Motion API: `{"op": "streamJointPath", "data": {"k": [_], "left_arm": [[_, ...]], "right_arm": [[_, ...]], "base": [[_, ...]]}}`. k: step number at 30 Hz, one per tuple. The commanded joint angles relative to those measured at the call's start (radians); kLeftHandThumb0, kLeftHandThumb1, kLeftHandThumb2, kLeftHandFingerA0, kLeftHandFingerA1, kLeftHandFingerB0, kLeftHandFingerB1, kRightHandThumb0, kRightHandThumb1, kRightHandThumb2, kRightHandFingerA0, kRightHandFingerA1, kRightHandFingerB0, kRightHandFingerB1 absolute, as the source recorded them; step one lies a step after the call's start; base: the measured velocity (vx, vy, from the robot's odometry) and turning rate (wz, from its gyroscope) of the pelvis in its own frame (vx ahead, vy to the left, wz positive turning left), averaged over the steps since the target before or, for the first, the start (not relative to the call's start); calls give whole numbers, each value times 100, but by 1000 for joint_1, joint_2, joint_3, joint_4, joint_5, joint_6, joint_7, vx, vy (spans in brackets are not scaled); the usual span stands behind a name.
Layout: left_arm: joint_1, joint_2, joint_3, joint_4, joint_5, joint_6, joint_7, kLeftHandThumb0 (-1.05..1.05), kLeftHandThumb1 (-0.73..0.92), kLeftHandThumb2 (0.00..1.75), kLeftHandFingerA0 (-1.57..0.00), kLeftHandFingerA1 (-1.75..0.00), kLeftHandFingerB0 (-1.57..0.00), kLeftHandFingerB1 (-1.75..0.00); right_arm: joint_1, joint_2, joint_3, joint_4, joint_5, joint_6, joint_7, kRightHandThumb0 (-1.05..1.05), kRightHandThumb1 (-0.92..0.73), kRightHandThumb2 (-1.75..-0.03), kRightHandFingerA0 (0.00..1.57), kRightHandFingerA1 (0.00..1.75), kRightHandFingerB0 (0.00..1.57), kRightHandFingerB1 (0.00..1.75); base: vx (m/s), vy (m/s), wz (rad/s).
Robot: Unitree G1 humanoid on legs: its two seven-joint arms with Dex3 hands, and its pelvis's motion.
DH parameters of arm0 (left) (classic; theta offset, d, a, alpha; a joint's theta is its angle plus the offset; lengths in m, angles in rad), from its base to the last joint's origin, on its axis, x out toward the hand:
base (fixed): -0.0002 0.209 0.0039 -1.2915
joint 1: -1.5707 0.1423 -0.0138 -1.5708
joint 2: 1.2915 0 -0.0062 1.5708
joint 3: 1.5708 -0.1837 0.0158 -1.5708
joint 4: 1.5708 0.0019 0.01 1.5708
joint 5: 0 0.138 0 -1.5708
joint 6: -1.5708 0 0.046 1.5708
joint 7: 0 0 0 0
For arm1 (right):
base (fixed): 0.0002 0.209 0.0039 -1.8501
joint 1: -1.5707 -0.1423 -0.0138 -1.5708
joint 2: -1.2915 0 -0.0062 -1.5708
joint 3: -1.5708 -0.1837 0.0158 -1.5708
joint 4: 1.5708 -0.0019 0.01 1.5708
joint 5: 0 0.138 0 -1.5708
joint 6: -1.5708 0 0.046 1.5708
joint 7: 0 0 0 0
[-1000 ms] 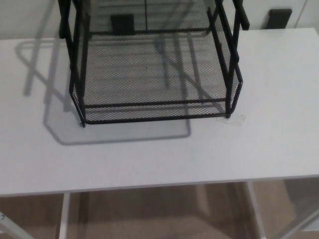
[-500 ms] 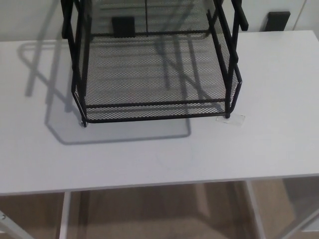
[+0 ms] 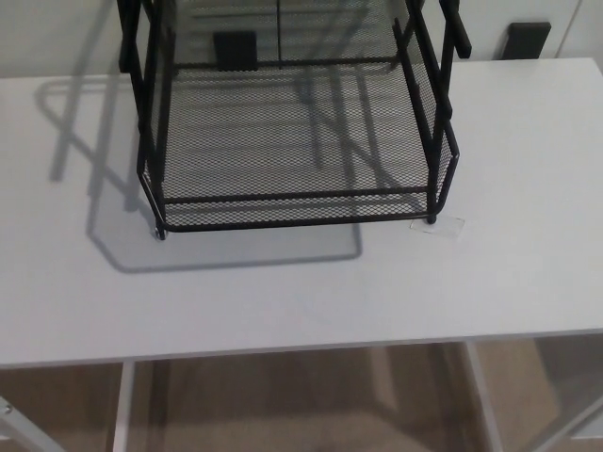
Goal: The robot walks towards a file tray kept in the middle of a desk and uses its right hand to grab a tray and pulls it out towards itself
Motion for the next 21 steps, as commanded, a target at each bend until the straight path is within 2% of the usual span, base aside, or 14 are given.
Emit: {"op": "streamJointPath", "data": {"k": [1,2,4,5,6,7,8,11,18,21], "left_arm": [[5,-1,-1,19,14,-53,0,-1,80,62,-21,-32,-11,-26],[8,-3,-2,13,13,-49,1,0,80,63,-20,-32,-11,-25],[11,-9,-3,3,10,-46,3,1,81,63,-21,-33,-11,-26],[11,-9,-4,0,11,-45,4,1,81,63,-21,-33,-11,-26],[9,-7,-8,-6,16,-44,6,1,81,63,-20,-32,-11,-25],[7,-6,-9,-6,17,-45,6,2,81,63,-20,-32,-11,-25],[5,-2,-10,-6,18,-48,2,2,81,63,-20,-33,-11,-25],[8,5,-8,-19,14,-37,-3,2,81,65,-19,-33,-10,-25],[27,15,-3,-33,18,-43,-7,2,81,62,-20,-33,-11,-26],[29,19,-1,-30,21,-48,-11,1,80,62,-20,-33,-11,-26]], "right_arm": [[-187,-96,24,-626,-342,-105,-87,-43,-58,-58,30,31,28,30],[-216,-107,57,-636,-394,-110,-66,-24,-43,-95,9,51,9,49],[-279,-133,137,-656,-489,-98,-22,-26,-42,-95,6,50,6,49],[-306,-148,191,-664,-538,-63,8,-48,-58,-58,18,29,15,27],[-350,-170,247,-658,-606,-50,41,-30,-46,-96,0,49,0,48],[-376,-173,281,-651,-643,-40,53,-48,-56,-59,13,29,10,21],[-406,-169,323,-646,-717,-23,66,-52,-38,-79,1,40,0,33],[-489,-161,427,-593,-860,-22,83,-54,-40,-81,0,31,0,30],[-551,-114,542,-554,-1078,-58,43,-51,-35,-77,0,34,0,32],[-584,-82,615,-521,-1212,-76,-15,-54,-36,-79,0,39,2,35]], "base": [[0,0,0],[0,0,0],[0,0,0],[0,0,0],[0,0,0],[0,0,0],[0,0,0],[0,0,0],[0,0,0],[0,0,0]]}}
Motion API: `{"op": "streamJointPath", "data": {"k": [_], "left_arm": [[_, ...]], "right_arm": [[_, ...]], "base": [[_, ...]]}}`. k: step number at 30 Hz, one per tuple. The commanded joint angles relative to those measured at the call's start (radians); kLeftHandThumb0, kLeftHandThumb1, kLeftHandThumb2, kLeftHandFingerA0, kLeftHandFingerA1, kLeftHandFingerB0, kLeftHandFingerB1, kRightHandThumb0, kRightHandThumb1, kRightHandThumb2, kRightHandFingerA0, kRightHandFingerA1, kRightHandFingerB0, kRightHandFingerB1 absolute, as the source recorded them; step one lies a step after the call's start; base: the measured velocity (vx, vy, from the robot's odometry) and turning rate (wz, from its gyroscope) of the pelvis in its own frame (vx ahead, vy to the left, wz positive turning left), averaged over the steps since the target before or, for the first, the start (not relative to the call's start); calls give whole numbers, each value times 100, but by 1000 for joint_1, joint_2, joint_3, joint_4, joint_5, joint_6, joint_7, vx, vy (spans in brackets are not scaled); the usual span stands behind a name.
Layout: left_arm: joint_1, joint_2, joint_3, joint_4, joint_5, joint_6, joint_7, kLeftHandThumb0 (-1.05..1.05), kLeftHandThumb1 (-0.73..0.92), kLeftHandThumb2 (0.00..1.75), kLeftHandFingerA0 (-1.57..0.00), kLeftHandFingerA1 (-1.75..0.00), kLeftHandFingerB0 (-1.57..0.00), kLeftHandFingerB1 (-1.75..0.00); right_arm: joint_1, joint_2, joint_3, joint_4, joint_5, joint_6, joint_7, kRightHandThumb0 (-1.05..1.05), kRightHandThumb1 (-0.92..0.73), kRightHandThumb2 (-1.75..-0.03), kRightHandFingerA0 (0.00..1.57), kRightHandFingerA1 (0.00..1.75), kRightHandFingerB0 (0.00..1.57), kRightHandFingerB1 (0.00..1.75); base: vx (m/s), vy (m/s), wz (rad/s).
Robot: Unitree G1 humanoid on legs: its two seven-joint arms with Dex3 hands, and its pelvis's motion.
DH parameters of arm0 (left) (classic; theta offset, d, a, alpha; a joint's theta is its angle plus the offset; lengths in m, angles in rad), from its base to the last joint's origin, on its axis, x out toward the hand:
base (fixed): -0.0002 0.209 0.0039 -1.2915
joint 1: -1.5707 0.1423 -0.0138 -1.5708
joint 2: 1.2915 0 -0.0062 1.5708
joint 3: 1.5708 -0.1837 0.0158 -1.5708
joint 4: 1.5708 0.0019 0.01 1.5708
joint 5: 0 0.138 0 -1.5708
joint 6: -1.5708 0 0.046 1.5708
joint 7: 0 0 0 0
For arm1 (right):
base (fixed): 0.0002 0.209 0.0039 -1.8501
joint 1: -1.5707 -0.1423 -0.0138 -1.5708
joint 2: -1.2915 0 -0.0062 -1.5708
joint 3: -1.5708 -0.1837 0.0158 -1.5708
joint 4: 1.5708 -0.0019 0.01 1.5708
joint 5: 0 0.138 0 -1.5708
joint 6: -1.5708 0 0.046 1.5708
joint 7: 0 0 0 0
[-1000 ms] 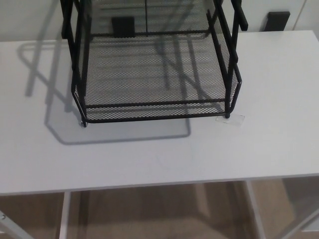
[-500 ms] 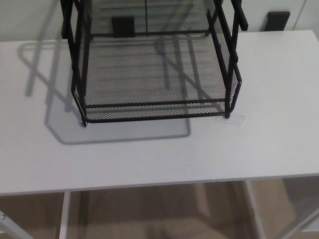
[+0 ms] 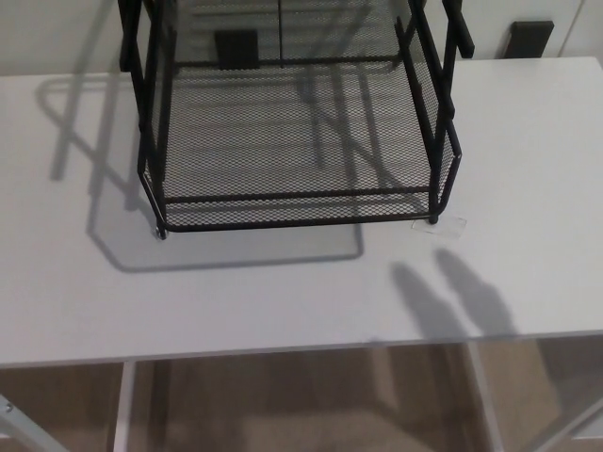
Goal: The robot walks towards a file tray kept in the middle of a desk and uses its right hand to grab a tray and pulls it out towards itself
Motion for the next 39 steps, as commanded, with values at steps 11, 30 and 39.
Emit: {"op": "streamJointPath", "data": {"k": [11,30,39], "left_arm": [[27,59,2,-21,38,-62,-21,1,79,62,-22,-33,-12,-26],[20,75,-21,-52,51,-51,-37,2,77,63,-18,-33,-10,-26],[18,79,-35,-48,65,-61,-37,0,75,63,-19,-33,-10,-26]], "right_arm": [[-267,-32,566,-143,-1208,-50,-39,-54,-60,-58,3,27,5,25],[-459,-74,890,306,-1439,284,-84,-42,-41,-74,0,17,0,19],[-565,-99,1011,393,-1597,358,20,-74,-43,-76,0,0,0,0]], "base": [[0,0,0],[0,0,0],[-9,-5,0]]}}
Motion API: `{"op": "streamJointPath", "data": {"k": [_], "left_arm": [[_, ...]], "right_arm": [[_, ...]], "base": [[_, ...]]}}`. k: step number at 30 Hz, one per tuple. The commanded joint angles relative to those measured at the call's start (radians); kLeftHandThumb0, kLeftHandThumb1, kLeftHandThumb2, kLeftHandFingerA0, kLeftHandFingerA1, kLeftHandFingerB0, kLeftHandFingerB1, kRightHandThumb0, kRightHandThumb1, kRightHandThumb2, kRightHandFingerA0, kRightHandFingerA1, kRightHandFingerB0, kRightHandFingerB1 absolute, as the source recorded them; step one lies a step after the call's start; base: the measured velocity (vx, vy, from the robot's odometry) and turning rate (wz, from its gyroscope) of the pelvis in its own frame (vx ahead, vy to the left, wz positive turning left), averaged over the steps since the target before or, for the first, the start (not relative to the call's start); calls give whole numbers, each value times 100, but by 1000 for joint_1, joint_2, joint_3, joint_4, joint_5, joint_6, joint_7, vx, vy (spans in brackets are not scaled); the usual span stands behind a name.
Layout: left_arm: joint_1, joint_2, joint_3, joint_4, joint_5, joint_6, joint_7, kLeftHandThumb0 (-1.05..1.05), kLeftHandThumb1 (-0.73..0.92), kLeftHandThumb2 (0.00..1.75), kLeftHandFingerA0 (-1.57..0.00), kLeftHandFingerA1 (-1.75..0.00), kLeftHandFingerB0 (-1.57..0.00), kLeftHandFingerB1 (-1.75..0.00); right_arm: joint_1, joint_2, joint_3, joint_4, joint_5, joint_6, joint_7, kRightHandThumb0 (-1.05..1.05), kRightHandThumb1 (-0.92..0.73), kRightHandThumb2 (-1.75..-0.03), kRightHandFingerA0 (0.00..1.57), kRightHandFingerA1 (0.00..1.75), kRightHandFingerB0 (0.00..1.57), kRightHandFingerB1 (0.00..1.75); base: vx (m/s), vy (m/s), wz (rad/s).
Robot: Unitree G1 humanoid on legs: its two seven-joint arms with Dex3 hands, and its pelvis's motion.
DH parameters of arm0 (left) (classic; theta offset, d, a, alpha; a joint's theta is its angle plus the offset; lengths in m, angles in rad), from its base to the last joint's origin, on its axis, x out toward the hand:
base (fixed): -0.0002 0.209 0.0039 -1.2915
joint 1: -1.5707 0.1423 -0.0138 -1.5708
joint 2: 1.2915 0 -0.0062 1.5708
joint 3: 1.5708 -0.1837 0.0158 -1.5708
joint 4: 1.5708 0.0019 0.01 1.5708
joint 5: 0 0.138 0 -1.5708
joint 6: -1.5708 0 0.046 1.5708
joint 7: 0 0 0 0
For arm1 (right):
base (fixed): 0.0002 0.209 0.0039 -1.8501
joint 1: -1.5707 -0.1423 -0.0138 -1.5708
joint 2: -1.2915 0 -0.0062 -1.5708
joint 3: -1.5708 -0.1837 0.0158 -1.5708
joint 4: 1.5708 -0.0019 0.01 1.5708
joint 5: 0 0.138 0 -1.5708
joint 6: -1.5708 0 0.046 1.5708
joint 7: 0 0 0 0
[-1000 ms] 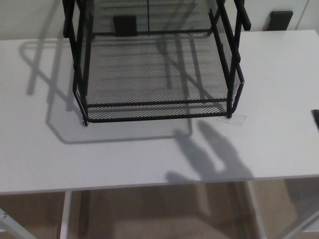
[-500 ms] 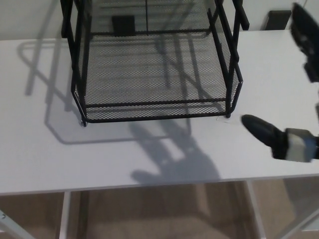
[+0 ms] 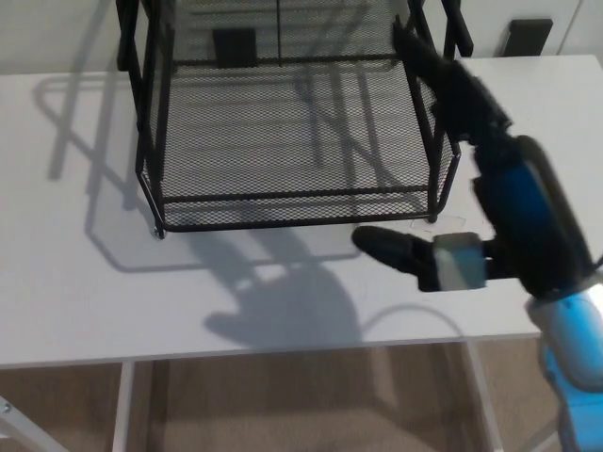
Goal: The robot walks towards a file tray kept in the middle of a desk and uses its right hand to grab a tray and pulls it out towards itself
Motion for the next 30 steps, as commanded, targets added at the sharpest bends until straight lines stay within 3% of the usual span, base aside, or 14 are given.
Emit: {"op": "streamJointPath", "data": {"k": [1,16,30], "left_arm": [[17,83,-33,-44,68,-63,-35,0,75,63,-19,-33,-10,-26],[20,100,-50,-42,78,-79,-57,1,76,63,-18,-33,-11,-27],[25,109,-60,-46,75,-94,-70,2,76,63,-19,-34,-11,-27]], "right_arm": [[-283,-132,479,295,-1043,190,61,-74,-43,-76,0,0,0,0],[-344,-119,585,383,-1098,309,81,-77,-45,-77,0,2,0,0],[-390,-102,662,542,-1165,482,-5,-66,-40,-76,0,17,2,16]], "base": [[0,0,0],[0,0,0],[0,0,0]]}}
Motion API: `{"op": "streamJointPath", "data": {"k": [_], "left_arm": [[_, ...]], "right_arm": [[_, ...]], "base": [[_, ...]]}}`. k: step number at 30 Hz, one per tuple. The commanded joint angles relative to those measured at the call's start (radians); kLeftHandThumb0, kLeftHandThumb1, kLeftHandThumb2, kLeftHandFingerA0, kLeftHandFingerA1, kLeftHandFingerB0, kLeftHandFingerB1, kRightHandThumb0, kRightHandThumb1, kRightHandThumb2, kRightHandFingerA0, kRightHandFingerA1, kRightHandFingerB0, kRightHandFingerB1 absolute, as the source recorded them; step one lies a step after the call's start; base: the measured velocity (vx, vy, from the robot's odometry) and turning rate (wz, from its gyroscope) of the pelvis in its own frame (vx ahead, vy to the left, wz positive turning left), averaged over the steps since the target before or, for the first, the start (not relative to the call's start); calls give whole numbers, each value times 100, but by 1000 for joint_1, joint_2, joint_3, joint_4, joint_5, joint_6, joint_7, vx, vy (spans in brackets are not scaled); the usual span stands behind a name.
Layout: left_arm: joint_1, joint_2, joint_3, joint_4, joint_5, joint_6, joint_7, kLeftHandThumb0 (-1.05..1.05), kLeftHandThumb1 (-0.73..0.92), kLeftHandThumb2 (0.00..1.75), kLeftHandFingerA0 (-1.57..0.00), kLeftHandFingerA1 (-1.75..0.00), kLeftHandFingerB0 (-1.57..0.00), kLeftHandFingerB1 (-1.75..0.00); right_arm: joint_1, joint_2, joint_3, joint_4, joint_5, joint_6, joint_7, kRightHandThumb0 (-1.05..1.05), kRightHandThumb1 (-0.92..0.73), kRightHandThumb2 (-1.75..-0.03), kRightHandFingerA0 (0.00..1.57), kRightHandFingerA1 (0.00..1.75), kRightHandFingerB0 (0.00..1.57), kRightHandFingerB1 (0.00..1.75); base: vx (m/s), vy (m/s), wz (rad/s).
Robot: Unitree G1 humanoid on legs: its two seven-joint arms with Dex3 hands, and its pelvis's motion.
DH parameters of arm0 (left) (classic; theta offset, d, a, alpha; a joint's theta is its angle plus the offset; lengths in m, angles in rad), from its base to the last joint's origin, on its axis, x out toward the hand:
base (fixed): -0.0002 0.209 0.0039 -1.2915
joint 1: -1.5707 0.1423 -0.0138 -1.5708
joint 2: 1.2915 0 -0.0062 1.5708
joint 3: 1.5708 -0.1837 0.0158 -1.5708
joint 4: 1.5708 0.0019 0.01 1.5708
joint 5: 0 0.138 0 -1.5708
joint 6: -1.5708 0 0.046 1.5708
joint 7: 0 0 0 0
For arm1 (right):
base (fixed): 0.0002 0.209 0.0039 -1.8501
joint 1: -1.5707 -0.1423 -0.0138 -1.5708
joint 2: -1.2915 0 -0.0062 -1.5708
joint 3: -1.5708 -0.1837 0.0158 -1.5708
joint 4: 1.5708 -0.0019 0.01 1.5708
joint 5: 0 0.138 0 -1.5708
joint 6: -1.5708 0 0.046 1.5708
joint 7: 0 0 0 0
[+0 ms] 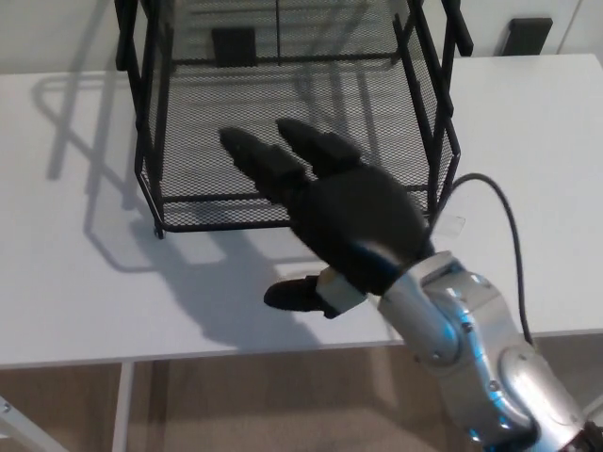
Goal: The robot walks towards a file tray kept in the middle of a desk and uses its right hand to grab a tray and pulls it out towards itself
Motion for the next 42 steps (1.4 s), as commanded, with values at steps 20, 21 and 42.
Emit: {"op": "streamJointPath", "data": {"k": [20,21,42], "left_arm": [[37,134,-76,-59,90,-95,-65,1,74,62,-21,-34,-12,-27],[38,136,-79,-54,93,-109,-67,1,74,62,-20,-34,-12,-27],[55,173,-118,-73,119,-134,-51,-1,73,60,-23,-33,-14,-27]], "right_arm": [[-194,-30,257,206,-670,344,34,-75,-44,-78,0,7,0,4],[-190,-25,256,201,-668,348,46,-79,-47,-80,0,4,0,1],[-161,-10,218,216,-646,353,55,-76,-47,-81,0,9,0,6]], "base": [[0,0,0],[0,0,0],[0,0,0]]}}
